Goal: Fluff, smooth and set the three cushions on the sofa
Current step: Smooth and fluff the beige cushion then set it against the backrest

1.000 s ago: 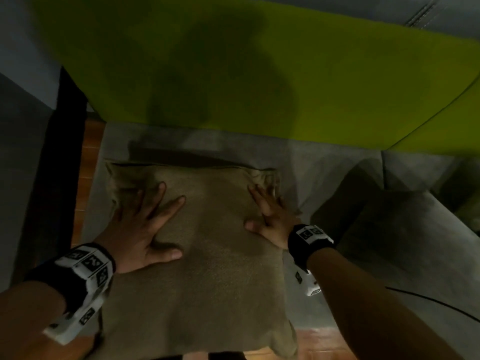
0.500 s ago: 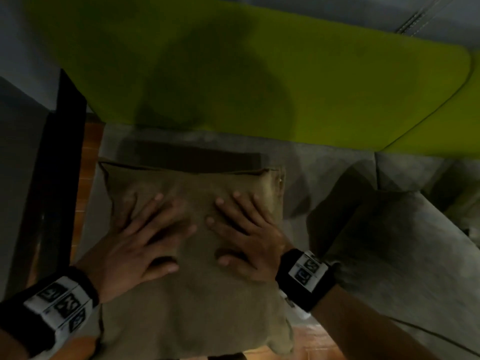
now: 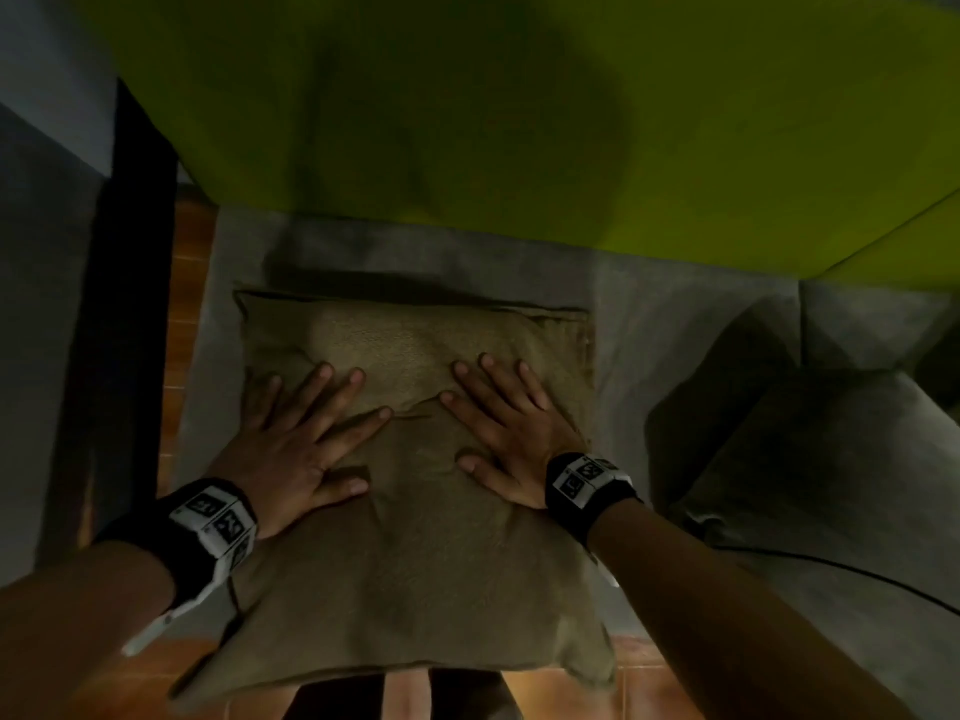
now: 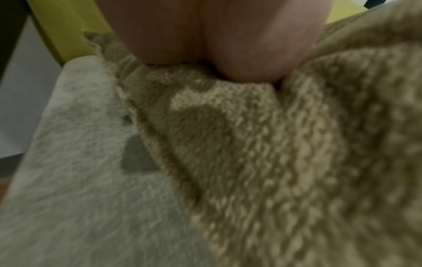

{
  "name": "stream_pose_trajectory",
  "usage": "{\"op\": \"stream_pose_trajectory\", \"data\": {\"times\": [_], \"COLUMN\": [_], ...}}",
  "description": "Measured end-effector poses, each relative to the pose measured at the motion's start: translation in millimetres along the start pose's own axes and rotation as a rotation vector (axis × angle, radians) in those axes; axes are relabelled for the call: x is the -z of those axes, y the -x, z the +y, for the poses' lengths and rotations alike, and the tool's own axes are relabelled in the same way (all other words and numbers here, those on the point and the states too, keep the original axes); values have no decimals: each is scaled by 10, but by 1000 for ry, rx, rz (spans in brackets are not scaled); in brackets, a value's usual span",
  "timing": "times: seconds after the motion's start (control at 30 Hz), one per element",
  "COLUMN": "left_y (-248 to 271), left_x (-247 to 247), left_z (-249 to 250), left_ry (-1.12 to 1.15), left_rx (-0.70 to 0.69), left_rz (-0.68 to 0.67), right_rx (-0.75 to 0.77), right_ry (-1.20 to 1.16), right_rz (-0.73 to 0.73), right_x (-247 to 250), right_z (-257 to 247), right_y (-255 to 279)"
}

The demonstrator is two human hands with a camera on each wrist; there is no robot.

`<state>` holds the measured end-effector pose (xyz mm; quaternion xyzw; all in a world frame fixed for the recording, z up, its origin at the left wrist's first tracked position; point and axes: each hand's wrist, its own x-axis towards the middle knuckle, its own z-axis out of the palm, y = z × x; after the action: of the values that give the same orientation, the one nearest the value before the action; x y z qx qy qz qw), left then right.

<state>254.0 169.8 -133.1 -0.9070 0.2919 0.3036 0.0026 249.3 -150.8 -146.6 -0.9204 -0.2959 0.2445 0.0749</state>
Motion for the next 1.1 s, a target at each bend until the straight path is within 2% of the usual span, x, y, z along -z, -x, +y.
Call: {"op": "stream_pose_trajectory", "data": {"times": [0.2,0.33,0.4,0.5,0.57,0.63,0.7,0.8,0.97,1.1], "left_y": [-108,128,358,730,887,947,953,947,641,367], "left_x": [90,429,595,692,632,453,168,-199,-443,-276], "left_z": [-11,49,161,600,948,1189,1278,1214,1002,790], "left_ry": [-40,-88,-18,182,331,419,352,295,296,350], "left_rx": [40,66,81,79,127,233,333,430,456,429], "left_rz": [-20,-99,-48,137,197,178,176,129,83,69], "right_rx": [-57,-110,-147,-182,-244,-327,-376,-359,-384,-398], "right_ry": [-5,17,1,-204,-296,-248,-202,-180,-125,-153], "right_rz": [-12,-9,62,136,123,112,123,84,71,90], "right_x": [45,424,616,714,577,319,64,-198,-474,-276], "right_z": [12,-198,-410,-853,-1114,-1243,-1250,-1173,-1113,-916], "right_y": [-132,21,233,645,816,872,839,692,358,112]}}
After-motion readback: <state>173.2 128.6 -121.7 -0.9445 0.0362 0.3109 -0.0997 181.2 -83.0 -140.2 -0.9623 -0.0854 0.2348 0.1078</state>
